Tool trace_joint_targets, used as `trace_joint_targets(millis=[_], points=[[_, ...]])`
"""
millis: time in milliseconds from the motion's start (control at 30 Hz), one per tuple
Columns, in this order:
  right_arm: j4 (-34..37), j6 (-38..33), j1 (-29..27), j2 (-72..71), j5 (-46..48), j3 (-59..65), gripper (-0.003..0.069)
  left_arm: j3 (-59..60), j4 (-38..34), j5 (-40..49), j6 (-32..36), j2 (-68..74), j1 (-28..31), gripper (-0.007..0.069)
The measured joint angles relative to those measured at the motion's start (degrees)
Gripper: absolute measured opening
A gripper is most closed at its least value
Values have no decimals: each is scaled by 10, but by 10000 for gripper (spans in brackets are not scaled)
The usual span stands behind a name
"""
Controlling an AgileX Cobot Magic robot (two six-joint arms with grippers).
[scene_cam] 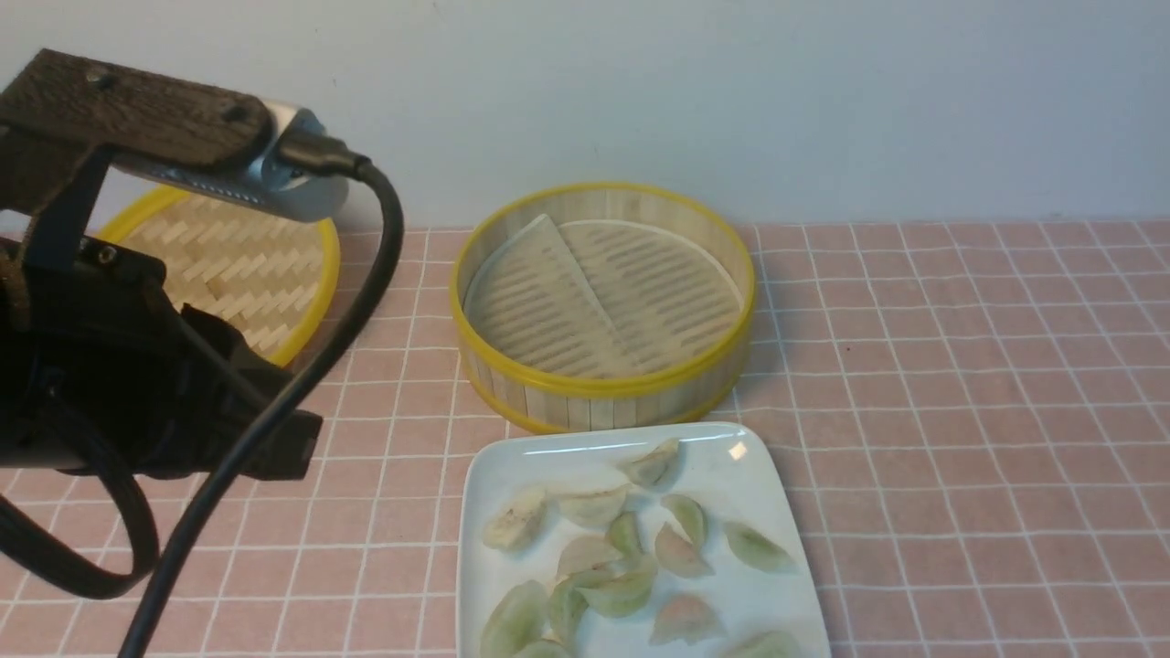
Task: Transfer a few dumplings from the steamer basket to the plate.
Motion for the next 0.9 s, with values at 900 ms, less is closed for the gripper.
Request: trace_joint_targets(millis=[900], points=[[-31, 26, 0, -18, -55, 12, -15, 294, 13, -214, -54, -349, 0, -6]])
